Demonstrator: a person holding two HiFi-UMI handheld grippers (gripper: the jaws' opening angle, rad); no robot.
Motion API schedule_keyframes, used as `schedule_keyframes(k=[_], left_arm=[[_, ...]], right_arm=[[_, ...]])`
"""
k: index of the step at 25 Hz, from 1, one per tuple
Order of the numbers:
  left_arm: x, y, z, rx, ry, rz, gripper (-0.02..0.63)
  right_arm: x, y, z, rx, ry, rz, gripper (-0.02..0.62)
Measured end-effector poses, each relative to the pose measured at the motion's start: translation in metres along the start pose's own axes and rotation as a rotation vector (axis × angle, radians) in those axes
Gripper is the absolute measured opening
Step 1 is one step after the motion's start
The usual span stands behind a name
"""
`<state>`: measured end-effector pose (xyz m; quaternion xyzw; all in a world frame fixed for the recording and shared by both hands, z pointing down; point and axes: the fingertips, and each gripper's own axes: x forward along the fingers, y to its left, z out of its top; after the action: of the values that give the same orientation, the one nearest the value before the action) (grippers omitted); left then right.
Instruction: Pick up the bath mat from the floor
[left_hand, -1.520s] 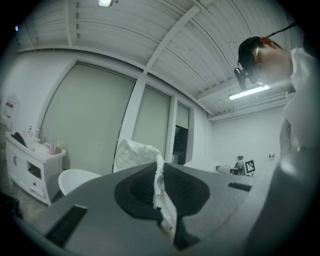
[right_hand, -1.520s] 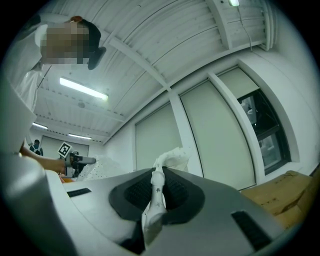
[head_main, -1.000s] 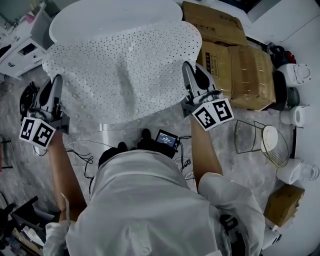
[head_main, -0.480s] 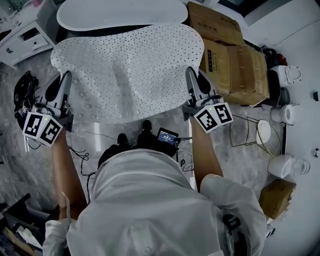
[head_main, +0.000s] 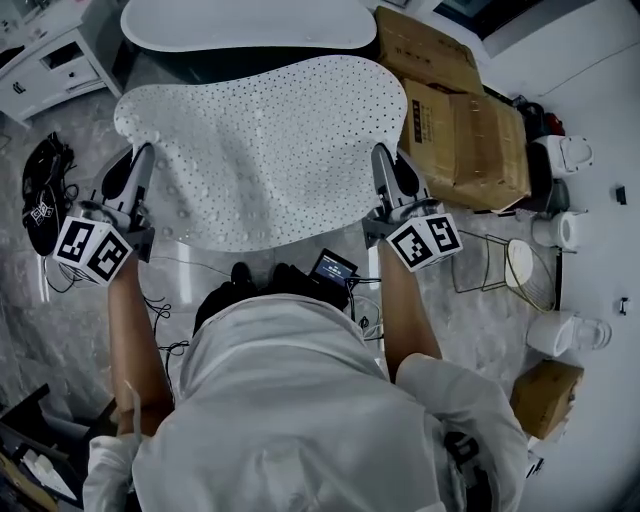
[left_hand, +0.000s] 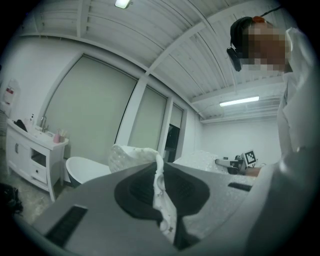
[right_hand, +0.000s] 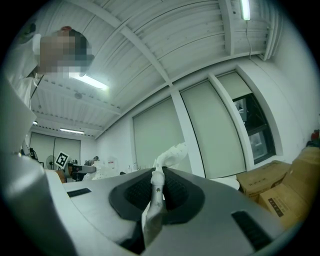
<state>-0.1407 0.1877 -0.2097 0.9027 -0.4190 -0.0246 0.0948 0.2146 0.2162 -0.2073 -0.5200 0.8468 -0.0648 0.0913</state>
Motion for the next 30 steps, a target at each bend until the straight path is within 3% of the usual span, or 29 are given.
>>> schedule_keyframes(k=[6,15,30], left_arm=[[0.007,-0.025,0.012,0.023,-0.014,0.012,0.029],[0.033,-0.071,-0.006,0.032,-0.012,0.049,0.029],[0.043,-0.083,-0.022,-0.004,0.028,0.036,0.031]], right_arm=[[-0.006,-0.012,0.009,-0.003,-0.024,0.045,0.048],[-0.035,-0.053,0.005,-0.039,-0.015,0.071,0.048],[-0.044,-0.069,-0.011,-0.006,0.006,0.086,0.048]])
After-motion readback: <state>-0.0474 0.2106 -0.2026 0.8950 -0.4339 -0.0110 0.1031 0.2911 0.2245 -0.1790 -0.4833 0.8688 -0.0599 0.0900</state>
